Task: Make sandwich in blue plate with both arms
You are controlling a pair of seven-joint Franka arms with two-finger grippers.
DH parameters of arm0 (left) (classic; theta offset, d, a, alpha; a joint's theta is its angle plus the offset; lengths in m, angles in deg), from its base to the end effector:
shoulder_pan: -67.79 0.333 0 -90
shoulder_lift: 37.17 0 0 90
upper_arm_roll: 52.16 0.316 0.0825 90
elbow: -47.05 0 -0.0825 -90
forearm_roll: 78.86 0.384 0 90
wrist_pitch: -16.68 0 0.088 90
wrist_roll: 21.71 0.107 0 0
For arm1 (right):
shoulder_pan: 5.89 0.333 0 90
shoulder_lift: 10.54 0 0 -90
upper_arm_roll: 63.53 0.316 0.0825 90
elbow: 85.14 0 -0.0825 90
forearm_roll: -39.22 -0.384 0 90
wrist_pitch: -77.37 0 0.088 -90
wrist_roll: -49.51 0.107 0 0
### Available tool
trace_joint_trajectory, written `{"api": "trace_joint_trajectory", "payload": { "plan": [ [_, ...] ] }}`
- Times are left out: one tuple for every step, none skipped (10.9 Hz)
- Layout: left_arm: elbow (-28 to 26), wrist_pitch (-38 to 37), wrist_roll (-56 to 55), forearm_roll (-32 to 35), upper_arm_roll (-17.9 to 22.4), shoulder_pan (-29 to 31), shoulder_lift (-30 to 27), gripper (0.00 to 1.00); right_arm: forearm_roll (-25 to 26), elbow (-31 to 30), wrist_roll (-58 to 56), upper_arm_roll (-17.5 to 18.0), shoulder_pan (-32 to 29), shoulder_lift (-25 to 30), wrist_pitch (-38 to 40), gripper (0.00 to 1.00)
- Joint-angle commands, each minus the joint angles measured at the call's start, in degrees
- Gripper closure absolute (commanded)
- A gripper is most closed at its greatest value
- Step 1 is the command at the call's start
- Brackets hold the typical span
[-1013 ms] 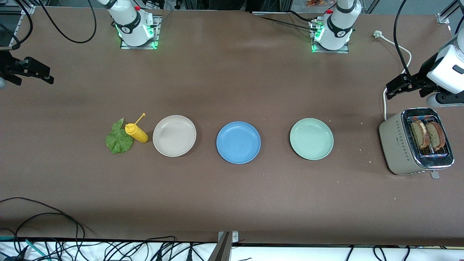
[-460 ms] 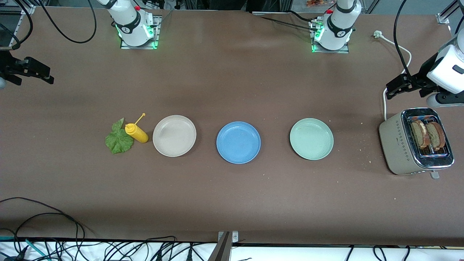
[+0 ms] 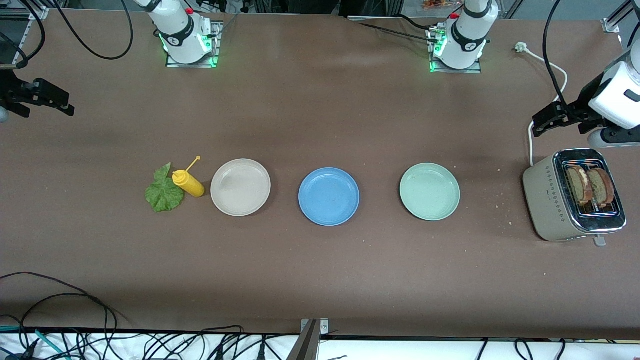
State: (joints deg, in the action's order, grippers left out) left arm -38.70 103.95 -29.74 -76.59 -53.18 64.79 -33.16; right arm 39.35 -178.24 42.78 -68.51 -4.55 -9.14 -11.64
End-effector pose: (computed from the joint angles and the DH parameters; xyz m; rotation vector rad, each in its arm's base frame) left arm 0.5702 -0.0353 0.6159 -3.0963 -0.1100 0.0607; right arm 0.5428 -0.0354 0.6109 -3.1355 -0.0847 0.0735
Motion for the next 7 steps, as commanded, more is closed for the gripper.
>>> {"api": "trace_joint_trajectory", "payload": {
  "plan": [
    [1.6,-0.5,0.5,0.9,-0.1,0.1,0.7,0.0,-1.0,0.6,0.5,0.2,-0.2,0.4,0.9,0.0],
    [1.6,-0.4,0.6,0.5,0.0,0.3,0.7,0.0,-1.0,0.6,0.5,0.2,-0.2,0.4,0.9,0.0],
    [1.6,0.1,0.6,0.4,0.0,1.4,1.1,0.0,-1.0,0.6,0.5,0.2,-0.2,0.4,0.9,0.0],
    [1.6,1.4,0.6,0.3,0.0,1.9,1.1,0.0,-1.0,0.6,0.5,0.2,-0.2,0.4,0.9,0.0],
    [1.7,3.1,0.6,0.5,0.0,1.9,1.8,0.0,-1.0,0.6,0.4,0.2,-0.2,0.4,0.9,0.0],
    [1.7,3.1,0.6,0.4,0.1,2.3,1.7,0.0,-1.0,0.6,0.5,0.2,-0.2,0.4,0.9,0.0],
    [1.7,3.1,0.3,1.2,0.1,2.9,1.8,0.0,-1.0,0.6,0.4,0.2,-0.2,0.4,0.9,0.0]
  ]
}}
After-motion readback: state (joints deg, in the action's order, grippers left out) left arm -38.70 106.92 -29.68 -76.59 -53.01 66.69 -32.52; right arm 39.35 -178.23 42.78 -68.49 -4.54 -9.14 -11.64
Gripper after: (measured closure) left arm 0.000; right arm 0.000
